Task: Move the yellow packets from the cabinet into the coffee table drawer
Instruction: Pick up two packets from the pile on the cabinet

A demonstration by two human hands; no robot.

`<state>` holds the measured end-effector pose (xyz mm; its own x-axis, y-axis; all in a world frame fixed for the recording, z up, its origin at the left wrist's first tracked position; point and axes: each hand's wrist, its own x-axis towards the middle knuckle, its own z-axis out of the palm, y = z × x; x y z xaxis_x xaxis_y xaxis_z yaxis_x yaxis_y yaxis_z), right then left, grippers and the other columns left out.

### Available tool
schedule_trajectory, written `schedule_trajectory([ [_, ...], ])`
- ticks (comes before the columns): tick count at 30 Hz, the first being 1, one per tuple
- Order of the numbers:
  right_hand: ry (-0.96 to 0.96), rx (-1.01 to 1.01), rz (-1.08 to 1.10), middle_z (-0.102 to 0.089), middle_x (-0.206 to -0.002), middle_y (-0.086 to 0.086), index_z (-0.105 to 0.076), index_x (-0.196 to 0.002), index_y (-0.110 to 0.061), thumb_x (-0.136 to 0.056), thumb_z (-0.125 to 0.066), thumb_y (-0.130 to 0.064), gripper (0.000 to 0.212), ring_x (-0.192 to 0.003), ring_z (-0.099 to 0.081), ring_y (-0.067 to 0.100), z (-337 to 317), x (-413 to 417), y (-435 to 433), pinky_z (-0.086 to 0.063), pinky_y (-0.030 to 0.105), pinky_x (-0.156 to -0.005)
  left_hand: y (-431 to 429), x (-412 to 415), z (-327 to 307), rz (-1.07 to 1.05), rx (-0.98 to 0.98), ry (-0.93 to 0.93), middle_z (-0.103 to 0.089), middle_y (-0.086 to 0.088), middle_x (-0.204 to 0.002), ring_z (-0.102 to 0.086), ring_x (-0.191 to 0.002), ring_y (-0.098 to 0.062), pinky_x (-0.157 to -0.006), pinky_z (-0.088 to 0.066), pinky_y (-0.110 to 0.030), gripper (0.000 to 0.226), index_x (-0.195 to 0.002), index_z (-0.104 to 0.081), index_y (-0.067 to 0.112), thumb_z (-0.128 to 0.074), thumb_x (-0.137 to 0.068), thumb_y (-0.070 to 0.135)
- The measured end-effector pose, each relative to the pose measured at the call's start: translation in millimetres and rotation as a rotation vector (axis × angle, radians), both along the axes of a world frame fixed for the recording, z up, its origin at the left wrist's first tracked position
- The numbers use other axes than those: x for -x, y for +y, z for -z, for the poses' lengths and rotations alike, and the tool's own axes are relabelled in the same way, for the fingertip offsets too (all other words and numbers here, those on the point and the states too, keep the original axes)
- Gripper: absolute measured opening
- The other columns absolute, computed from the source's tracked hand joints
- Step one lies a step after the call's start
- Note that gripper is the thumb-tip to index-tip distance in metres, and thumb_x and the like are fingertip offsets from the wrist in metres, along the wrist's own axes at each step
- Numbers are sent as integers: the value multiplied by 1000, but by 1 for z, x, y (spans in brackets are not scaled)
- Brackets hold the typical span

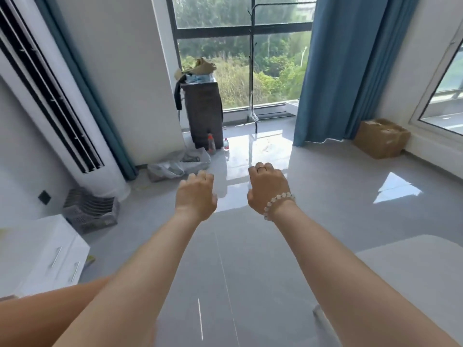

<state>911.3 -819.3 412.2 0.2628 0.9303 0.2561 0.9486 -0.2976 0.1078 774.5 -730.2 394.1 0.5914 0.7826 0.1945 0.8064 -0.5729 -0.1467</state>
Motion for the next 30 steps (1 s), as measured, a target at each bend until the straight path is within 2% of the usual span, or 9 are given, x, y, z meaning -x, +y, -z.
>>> schedule_trajectory([
  [7, 56, 14, -177, -52, -128, 8, -42, -129, -9, -91, -50, -21, 41, -116, -49, 24, 14, 35, 110, -43, 31, -89, 85, 43, 20, -200, 55, 21, -44, -6, -129, -46, -115, -26, -87, -39, -34, 40, -128, -40, 13, -42, -95, 34],
  [14, 24, 24, -363, -48, -134, 8, -42, -131, -9, -90, -49, -19, 42, -123, -44, 24, 14, 47, 239, -36, 33, -99, 187, 55, 30, -366, 114, 29, -43, -8, -130, -45, -119, -27, -90, -39, -36, 40, -127, -39, 11, -42, -96, 35],
  [21, 14, 73, -538, -50, -126, 7, -45, -125, -10, -88, -49, -16, 37, -119, -45, 24, 8, 56, 383, -36, 32, -94, 294, 65, 18, -499, 96, -32, -43, -8, -133, -44, -120, -27, -93, -38, -36, 42, -133, -37, 11, -39, -98, 34],
  [30, 23, 129, -861, -48, -129, 8, -42, -128, -9, -91, -49, -23, 40, -120, -44, 24, 18, 156, 510, -37, 34, -95, 378, 163, 31, -816, 135, -27, -44, -6, -132, -45, -119, -26, -92, -40, -36, 39, -130, -38, 12, -37, -98, 35],
])
